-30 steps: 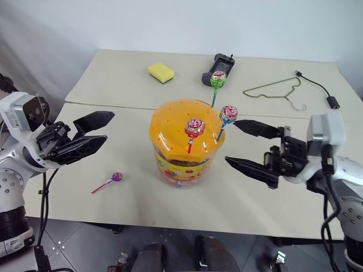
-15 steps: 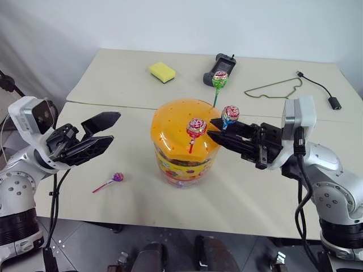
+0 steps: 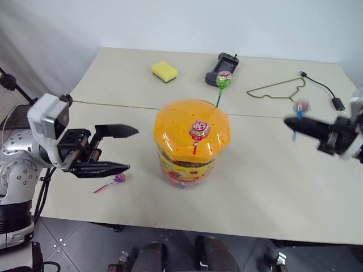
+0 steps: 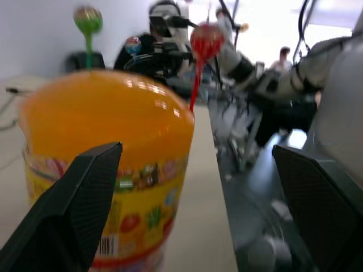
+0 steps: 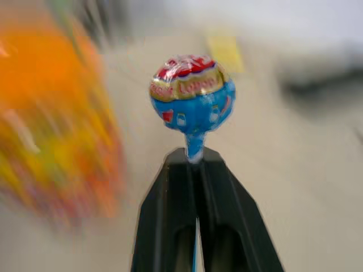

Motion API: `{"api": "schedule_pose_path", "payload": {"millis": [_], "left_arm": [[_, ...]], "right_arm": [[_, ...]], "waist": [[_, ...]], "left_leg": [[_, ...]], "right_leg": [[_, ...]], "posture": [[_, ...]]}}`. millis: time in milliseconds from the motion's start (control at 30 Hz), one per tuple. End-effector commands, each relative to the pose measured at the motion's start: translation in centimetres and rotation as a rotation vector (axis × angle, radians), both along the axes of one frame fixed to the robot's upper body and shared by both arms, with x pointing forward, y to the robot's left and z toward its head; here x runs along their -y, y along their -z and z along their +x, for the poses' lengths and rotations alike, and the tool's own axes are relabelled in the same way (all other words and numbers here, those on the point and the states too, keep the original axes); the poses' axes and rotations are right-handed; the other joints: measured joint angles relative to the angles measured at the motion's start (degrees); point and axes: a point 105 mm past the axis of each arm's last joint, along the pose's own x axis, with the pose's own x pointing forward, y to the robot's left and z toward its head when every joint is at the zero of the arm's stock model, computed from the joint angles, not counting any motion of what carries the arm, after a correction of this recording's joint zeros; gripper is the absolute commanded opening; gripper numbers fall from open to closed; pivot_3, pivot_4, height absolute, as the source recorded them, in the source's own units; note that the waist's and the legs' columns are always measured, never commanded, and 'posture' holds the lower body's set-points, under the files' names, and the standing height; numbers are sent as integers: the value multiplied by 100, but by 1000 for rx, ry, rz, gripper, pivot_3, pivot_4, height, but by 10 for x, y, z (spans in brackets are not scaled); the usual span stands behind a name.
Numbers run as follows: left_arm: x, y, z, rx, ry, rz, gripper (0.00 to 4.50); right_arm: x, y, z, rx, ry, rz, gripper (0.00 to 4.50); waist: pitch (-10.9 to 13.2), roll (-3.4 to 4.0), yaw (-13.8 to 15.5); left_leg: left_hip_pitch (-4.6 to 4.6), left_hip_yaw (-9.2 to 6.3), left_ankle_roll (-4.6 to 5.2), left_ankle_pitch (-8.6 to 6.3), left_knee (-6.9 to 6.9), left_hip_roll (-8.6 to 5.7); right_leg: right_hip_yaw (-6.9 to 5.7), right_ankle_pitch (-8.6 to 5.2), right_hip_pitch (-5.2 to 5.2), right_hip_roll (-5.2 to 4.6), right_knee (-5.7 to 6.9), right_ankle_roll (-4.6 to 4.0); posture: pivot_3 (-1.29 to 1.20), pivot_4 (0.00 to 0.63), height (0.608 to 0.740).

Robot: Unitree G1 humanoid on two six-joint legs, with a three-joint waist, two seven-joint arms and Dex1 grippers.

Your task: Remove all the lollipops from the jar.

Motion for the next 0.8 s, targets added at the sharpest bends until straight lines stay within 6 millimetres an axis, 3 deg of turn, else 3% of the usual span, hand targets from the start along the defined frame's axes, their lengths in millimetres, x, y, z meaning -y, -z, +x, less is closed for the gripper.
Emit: {"api": "schedule_pose_path", "payload": {"millis": [33, 100, 233, 333, 433, 533, 600, 800], "left_arm": [[1, -3, -4, 68, 23, 36, 4500], [1, -4, -4, 73, 20, 32, 4500], [1, -4, -2, 75, 8, 25, 4500], [-1, -6, -2, 78, -8, 17, 4500], [-8, -16, 2, 95, -52, 1, 4500], [-8, -23, -1, 82, -47, -42, 4500], [-8, -28, 1, 83, -67, -105, 4500], [-12, -39, 16, 34, -172, -360, 4500]], "right_arm": [[43, 35, -2, -113, 128, -294, 35], [48, 41, -3, -108, 120, -320, 35], [67, 93, -20, -246, 93, -443, 35], [76, 103, -18, -228, 126, -422, 35], [75, 102, -15, -195, 89, -357, 734], [63, 80, -9, -67, 35, -302, 1718], [30, 50, -11, 58, -130, -132, 2373], [-53, -20, -6, 298, -348, 170, 2373]], "waist": [[1, 1, -22], [2, 4, -45], [2, 11, -28], [2, 11, -9], [2, 12, -19], [2, 13, -18], [2, 13, -18], [3, 12, -13]], "left_leg": [[0, 9, 3, -1, 4, 0], [3, 14, 5, 3, 7, 1], [19, 24, 0, 12, 11, 4], [17, 25, 0, 11, 17, 5], [16, 32, 1, 11, 20, 4], [17, 31, -1, 11, 19, 7], [19, 31, -2, 10, 19, 8], [22, 21, -11, 10, 24, 11]], "right_leg": [[5, 0, -1, 0, -1, 0], [6, 0, 0, 1, 2, 0], [14, 2, 4, 8, 22, 4], [15, 3, 2, 11, 25, 5], [19, 4, 1, 12, 25, 8], [19, 5, 0, 16, 32, 9], [19, 5, 0, 16, 34, 10], [17, 12, 2, 15, 42, 22]], "posture": [[0, 150, 740], [0, 150, 740], [0, 150, 740], [0, 150, 740], [0, 150, 740], [0, 150, 740], [0, 150, 740], [0, 150, 740]]}}
